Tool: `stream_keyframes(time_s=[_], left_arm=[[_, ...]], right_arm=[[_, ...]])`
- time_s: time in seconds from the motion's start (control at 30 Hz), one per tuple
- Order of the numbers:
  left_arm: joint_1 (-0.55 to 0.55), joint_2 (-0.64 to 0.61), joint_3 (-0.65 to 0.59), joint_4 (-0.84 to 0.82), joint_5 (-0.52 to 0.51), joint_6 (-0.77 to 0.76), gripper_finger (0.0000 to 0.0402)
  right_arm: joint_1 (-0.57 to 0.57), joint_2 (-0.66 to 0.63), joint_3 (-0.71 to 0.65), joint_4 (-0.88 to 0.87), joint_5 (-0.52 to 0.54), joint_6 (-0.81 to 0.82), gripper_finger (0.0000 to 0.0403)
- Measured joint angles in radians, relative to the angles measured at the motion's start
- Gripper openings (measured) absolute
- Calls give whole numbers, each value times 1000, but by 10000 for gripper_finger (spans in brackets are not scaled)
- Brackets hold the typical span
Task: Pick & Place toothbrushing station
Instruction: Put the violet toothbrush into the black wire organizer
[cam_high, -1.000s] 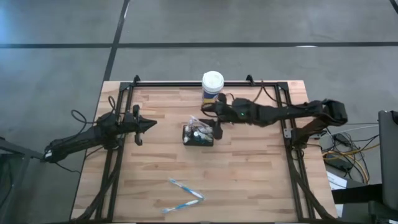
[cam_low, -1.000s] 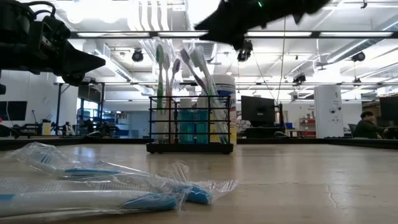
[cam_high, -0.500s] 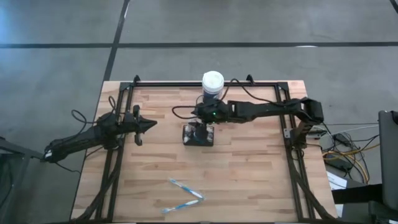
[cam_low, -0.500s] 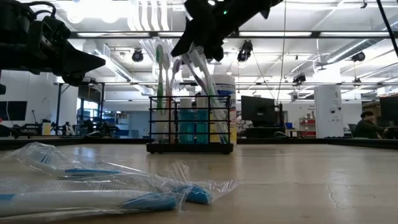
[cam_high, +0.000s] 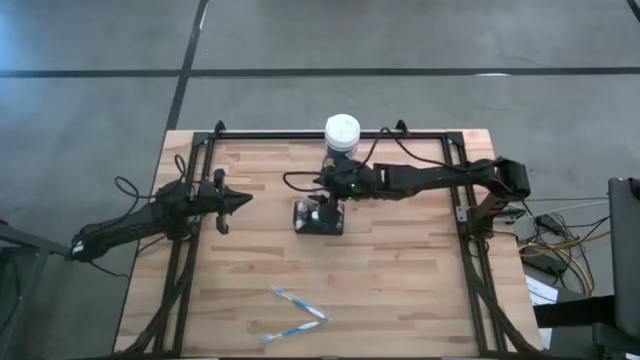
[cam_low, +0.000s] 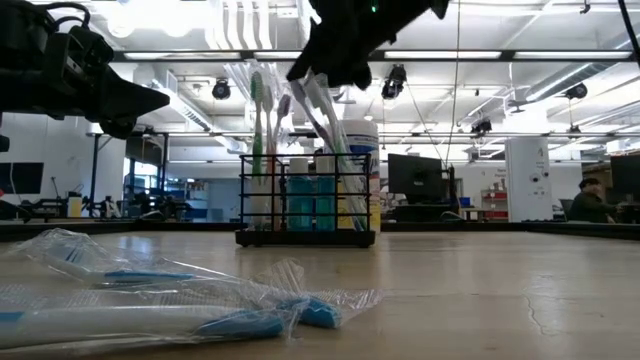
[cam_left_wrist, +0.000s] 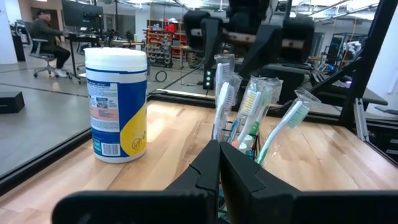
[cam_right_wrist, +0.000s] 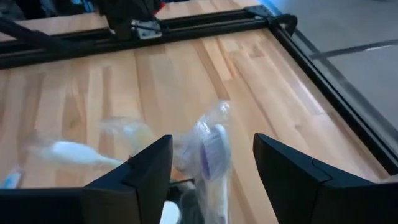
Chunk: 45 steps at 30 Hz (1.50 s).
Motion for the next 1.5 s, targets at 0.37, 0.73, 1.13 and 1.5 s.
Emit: stream_keyframes(time_s=[0.37, 0.73, 1.13, 1.5], left_arm=[[0, 0, 0, 4, 0, -15, 14], [0, 0, 0, 4, 0, -14, 14], [0, 0, 0, 3, 0, -16, 14], [0, 0, 0, -3, 2, -18, 14]], right_arm=[[6, 3, -28, 48, 46, -9, 165], [20, 0, -28, 62, 45, -63, 40], [37, -33, -29, 79, 96, -75, 9], [56, -123, -236, 299, 153, -21, 8]])
